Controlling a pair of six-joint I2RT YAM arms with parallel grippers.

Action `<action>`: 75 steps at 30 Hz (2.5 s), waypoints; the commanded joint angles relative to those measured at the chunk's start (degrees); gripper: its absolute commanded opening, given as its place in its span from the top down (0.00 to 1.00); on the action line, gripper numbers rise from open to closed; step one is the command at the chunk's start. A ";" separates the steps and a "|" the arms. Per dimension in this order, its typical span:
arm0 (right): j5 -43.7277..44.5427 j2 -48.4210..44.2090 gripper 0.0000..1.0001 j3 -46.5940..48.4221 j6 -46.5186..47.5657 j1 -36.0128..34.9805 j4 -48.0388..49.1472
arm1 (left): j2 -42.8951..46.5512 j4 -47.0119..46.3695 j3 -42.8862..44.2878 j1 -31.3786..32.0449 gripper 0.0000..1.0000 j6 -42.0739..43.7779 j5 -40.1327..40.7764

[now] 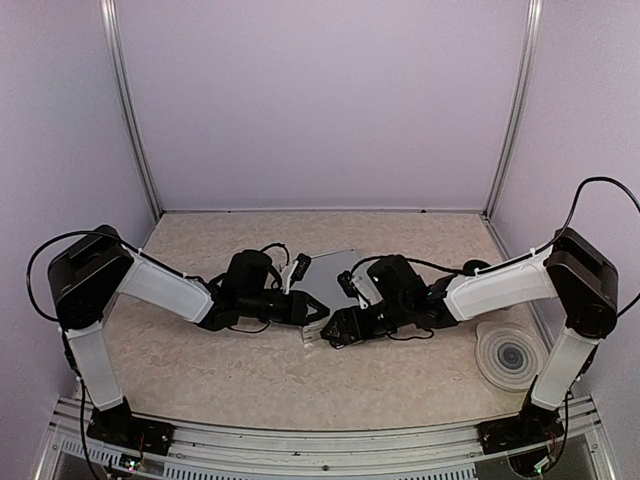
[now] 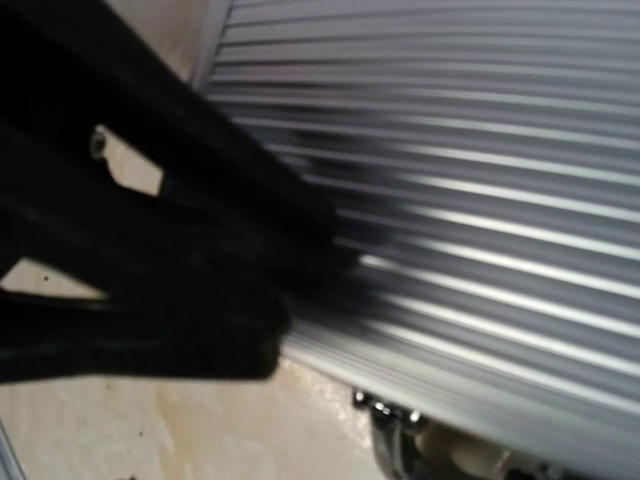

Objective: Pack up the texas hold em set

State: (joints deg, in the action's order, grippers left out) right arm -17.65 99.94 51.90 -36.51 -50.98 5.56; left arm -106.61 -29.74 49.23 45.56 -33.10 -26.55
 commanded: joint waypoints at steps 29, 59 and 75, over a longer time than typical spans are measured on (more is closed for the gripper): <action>9.01 -5.54 0.22 3.29 6.53 0.36 -8.60 | -0.34 1.57 0.97 0.32 0.81 0.52 -0.75; 3.66 4.62 0.51 1.82 0.08 -0.96 -2.81 | 0.65 0.91 -0.19 0.41 0.81 0.23 -0.69; 1.26 -0.60 1.00 -3.74 -9.36 0.27 2.08 | 0.76 0.56 -0.35 0.41 0.81 0.10 -0.83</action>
State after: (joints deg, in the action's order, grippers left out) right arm -10.76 102.74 50.19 -42.92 -50.61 4.01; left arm -106.45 -28.88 49.54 45.60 -33.04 -26.70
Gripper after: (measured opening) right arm 0.032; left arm 0.188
